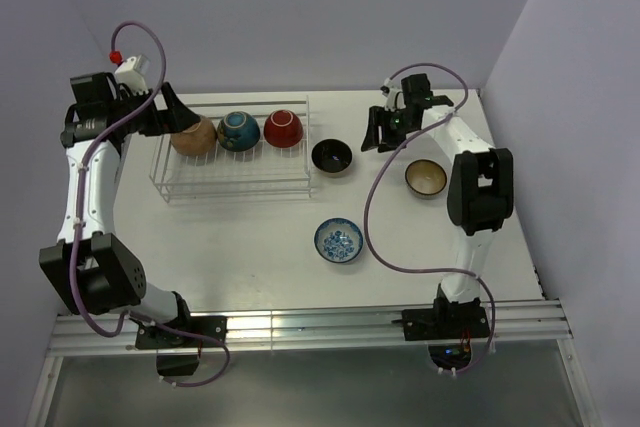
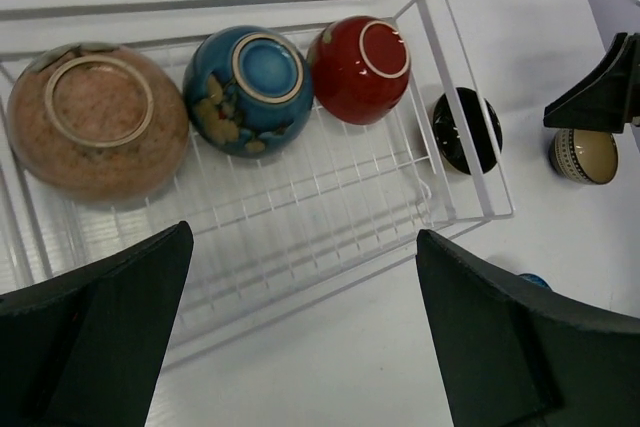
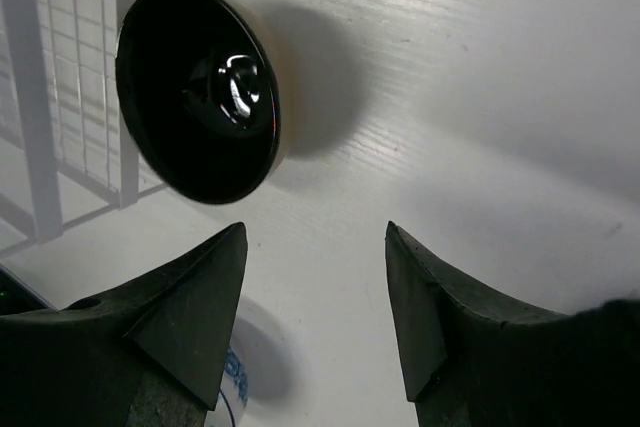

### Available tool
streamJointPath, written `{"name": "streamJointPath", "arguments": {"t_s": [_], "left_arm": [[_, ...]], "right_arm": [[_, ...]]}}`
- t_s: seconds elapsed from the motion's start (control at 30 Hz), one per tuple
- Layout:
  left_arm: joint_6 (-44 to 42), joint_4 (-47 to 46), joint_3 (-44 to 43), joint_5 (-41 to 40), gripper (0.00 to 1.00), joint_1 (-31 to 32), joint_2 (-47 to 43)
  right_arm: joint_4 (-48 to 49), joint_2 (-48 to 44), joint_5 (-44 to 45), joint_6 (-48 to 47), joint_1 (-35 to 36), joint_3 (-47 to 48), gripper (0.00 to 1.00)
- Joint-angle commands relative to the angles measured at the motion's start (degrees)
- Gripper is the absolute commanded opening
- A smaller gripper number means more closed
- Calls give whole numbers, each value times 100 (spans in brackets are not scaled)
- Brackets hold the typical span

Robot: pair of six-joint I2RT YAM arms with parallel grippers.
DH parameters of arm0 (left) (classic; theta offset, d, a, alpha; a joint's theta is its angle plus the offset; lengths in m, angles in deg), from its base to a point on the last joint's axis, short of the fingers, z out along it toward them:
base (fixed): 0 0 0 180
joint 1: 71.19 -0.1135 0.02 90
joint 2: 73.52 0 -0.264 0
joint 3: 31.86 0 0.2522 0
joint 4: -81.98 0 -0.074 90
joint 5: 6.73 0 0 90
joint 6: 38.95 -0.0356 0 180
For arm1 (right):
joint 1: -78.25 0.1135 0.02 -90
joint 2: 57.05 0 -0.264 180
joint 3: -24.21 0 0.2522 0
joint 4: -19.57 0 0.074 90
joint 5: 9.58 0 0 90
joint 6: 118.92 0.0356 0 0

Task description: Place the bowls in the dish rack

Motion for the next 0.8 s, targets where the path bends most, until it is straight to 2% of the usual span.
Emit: {"name": "streamJointPath", "arguments": {"t_s": [0.0, 0.13, 0.37, 0.57, 0.77], "left_arm": [[-169, 41, 187, -57, 100, -203, -463], [-433, 145, 416, 83, 99, -353, -683], [-372, 23, 837, 216, 99, -406, -947], [-442, 76, 811, 216, 99, -406, -965], [-275, -126, 996, 295, 99, -397, -1123]], "right_arm": [[305, 175, 227, 113, 301, 379, 64], [394, 403, 429, 166, 547, 564, 62], [605, 947, 1123, 122, 968, 836, 55], [596, 1291, 1493, 131, 1145, 1135, 50], [683, 1291, 1484, 148, 1198, 978, 31]]}}
